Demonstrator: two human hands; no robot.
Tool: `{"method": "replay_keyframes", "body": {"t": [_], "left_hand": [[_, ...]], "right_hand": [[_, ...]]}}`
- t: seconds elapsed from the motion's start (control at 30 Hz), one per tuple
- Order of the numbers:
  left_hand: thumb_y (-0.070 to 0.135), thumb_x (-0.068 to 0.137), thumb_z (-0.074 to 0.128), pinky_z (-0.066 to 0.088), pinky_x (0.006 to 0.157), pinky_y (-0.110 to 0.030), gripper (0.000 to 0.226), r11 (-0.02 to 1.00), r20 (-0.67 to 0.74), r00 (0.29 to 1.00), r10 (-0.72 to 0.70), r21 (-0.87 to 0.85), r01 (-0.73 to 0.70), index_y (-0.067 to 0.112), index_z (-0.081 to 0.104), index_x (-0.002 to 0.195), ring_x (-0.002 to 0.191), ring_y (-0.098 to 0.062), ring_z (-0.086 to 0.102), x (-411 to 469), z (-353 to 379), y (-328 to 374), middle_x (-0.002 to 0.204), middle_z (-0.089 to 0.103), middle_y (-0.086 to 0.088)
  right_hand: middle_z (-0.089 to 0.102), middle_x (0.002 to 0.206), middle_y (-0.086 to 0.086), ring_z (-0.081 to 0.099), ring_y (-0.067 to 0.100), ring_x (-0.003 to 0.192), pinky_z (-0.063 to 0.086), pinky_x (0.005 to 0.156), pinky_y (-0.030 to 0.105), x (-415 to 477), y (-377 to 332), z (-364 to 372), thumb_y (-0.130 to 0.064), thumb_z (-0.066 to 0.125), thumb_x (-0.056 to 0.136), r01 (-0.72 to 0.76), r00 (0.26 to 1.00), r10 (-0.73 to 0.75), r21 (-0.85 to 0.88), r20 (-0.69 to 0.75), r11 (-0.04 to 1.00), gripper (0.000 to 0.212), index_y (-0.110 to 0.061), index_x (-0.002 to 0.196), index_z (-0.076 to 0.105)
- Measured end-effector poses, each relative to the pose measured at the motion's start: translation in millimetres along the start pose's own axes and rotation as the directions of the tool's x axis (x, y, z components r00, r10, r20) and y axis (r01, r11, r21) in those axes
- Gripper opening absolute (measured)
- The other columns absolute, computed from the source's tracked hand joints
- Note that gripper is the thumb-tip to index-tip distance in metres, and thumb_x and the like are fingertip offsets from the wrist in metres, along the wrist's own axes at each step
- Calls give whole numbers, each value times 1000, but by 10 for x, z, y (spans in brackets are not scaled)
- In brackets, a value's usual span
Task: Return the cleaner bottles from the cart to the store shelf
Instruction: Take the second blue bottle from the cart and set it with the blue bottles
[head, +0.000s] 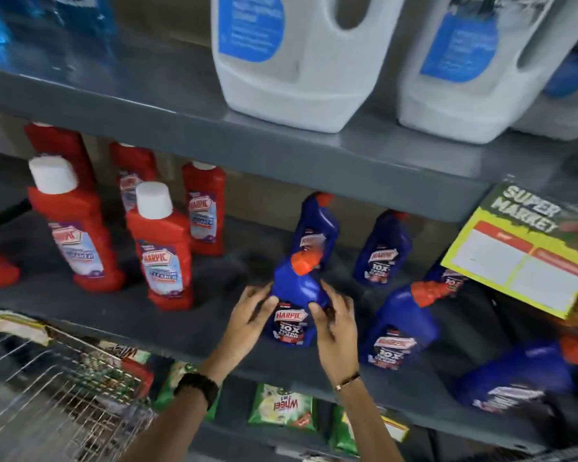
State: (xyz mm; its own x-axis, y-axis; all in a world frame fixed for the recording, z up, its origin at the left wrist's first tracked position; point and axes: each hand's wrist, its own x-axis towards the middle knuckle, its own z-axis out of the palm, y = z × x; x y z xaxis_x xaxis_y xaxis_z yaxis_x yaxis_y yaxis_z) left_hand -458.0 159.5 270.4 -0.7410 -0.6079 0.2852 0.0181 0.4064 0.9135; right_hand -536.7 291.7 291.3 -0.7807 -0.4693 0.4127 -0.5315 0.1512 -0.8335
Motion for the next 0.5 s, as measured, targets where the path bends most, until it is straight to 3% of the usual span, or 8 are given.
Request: {"method": "replay_keyframes", "body": {"t": [0.1,0.17,0.23,0.3,0.4,0.43,0.5], "left_hand": [[2,90,50,32,85,4,30,999,7,1000,-28,-19,28,2,54,120,99,-15,52,-8,-6,-11,101,53,-7],[6,91,51,36,87,2,28,996,-45,998,-50,-77,47,12,56,117,103,-7,53,-64,-32,5,110,57,-6],[12,90,53,42,79,-2,23,987,-143,986,-87,-145,66,29,58,104,94,5,55,-254,-30,18,106,60,1],[19,86,58,45,71,-5,17,988,-189,978,-89,-144,62,35,59,92,84,3,60,-564,6,-7,91,65,7],[30,82,66,51,67,-15,8,985,81,992,-96,-138,106,31,63,90,79,-5,66,-893,338,69,89,71,8],[28,83,64,51,69,-16,13,985,201,976,-88,-131,116,31,63,96,86,-6,67,-916,506,125,94,71,9],[15,88,59,46,85,-15,35,975,354,929,-109,-143,169,23,51,121,115,-13,56,-820,868,205,124,60,2]], "right_hand": [[47,118,3,48,2,103,26,84,-9,-57,-10,15,-15,54,89,0,999,0,1,-32,1000,40,-33,123,42],[47,121,-2,46,-3,110,30,92,-2,-167,23,-21,-16,53,89,-2,997,4,25,-81,1000,40,-29,126,44],[53,116,-1,52,2,109,39,94,11,-375,145,-156,-13,54,88,-47,977,54,40,-205,998,38,-34,119,48],[57,108,8,54,0,102,43,90,15,-617,317,-359,-4,56,85,-102,907,113,49,-405,994,36,-31,109,53],[55,107,16,54,-7,93,46,81,12,-816,683,-779,18,53,77,-210,762,226,100,-607,973,48,-13,113,47],[53,112,20,54,-3,93,46,79,16,-809,778,-898,21,53,75,-260,769,279,118,-576,958,56,-11,120,43],[44,126,25,52,10,99,44,84,23,-674,925,-1064,24,54,72,-361,852,394,158,-345,919,70,-2,132,30]]}}
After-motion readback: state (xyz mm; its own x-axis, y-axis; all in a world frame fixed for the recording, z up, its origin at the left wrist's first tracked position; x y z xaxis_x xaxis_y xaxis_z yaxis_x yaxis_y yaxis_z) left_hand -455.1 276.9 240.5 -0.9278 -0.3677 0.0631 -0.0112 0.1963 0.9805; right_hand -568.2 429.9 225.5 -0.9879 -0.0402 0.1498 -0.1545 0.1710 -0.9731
